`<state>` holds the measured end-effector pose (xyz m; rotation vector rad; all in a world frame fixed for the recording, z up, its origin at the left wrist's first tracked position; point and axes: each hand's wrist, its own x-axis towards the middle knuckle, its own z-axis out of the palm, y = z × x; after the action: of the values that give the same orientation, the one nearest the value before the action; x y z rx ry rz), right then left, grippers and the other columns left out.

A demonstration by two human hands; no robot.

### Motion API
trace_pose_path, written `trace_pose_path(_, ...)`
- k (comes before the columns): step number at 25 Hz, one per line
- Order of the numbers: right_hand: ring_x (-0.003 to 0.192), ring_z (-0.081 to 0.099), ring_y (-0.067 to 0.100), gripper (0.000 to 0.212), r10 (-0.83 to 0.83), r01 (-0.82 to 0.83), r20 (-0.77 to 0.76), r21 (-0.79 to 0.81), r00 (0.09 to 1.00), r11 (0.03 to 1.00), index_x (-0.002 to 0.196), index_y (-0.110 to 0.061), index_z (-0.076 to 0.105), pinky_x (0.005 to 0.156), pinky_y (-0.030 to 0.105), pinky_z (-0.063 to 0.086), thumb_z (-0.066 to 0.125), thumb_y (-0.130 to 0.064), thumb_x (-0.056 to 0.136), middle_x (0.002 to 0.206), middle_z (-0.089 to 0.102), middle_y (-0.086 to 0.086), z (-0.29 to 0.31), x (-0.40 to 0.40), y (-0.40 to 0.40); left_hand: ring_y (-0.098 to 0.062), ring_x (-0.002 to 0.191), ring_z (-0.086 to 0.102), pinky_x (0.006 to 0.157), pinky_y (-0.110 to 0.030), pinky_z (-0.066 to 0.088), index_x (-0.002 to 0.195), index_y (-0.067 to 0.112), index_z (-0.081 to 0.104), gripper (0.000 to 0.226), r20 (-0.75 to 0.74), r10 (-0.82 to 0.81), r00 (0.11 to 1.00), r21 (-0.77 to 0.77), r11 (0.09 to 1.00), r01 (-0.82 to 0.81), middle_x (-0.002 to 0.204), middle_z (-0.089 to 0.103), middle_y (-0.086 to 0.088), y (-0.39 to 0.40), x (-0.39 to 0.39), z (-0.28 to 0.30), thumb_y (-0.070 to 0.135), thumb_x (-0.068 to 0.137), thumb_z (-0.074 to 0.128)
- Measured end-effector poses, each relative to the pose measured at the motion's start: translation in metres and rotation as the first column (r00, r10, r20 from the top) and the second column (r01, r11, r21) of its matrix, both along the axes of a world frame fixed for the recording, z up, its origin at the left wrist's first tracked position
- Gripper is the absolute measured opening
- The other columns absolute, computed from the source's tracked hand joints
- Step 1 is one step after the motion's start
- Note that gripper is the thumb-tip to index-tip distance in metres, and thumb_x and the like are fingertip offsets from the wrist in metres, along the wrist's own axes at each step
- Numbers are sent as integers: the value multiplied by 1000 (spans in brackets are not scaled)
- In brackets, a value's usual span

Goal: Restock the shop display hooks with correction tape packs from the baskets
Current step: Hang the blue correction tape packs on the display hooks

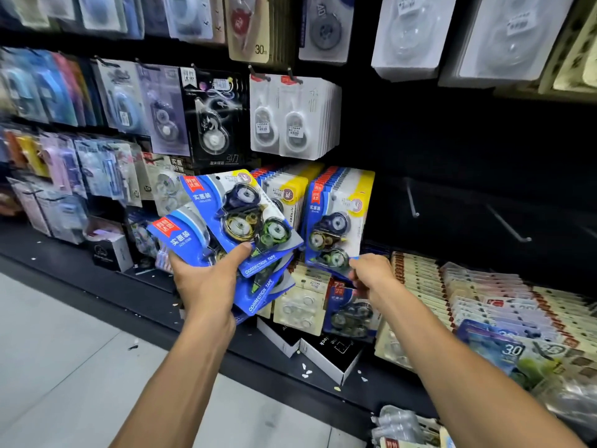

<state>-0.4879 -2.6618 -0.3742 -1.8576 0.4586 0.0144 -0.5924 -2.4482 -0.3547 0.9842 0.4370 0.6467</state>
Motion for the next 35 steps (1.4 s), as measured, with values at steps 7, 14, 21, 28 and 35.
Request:
trace_pose_path(7, 71, 63, 13, 27, 162, -240, 313, 227, 936, 944, 115, -19, 65, 65, 28, 52, 59, -39, 99, 92, 71, 2, 20, -30, -14, -26, 88, 77, 68, -45, 64, 124, 12, 62, 62, -78, -349, 934, 109, 928, 356, 104, 79, -4, -31, 11, -6, -5, 70, 86)
trace_pose_path(14, 75, 73, 18, 32, 139, -225, 308, 263, 941, 938, 111, -13, 65, 55, 32, 59, 76, -31, 87, 97, 76, 4, 25, -46, -39, -33, 97, 75, 85, -55, 60, 124, 10, 66, 69, -125, -534, 836, 22, 841, 540, 108, 78, -10, -59, 19, -7, 19, 60, 90)
trace_pose_path(21, 88, 68, 22, 21, 182, -202, 410, 5, 894, 979, 112, -27, 54, 49, 29, 53, 66, -32, 95, 112, 66, 0, 19, -27, -28, -25, 115, 66, 99, -52, 54, 144, 32, 41, 118, -159, 123, 980, 177, 980, -94, 129, 66, 3, -19, 32, -18, 58, 37, 82)
trace_pose_path(28, 96, 62, 22, 26, 16, 30, 445, -96, 895, 995, 114, -24, 55, 81, 41, 53, 64, -38, 94, 102, 64, -4, -1, -35, 4, -18, 106, 71, 89, -50, 60, 147, 37, 40, 111, -46, 125, 991, 45, 991, -123, 128, 66, 8, -9, 23, -5, 45, 48, 88)
trace_pose_path(35, 75, 72, 30, 41, 80, -43, 177, -202, 981, 978, 116, -25, 57, 68, 47, 62, 62, -55, 89, 105, 67, 1, -9, -1, 0, -20, 106, 72, 90, -51, 59, 147, 36, 41, 116, -34, 92, 995, 59, 994, -90, 125, 69, 8, -8, 23, -6, 47, 41, 88)
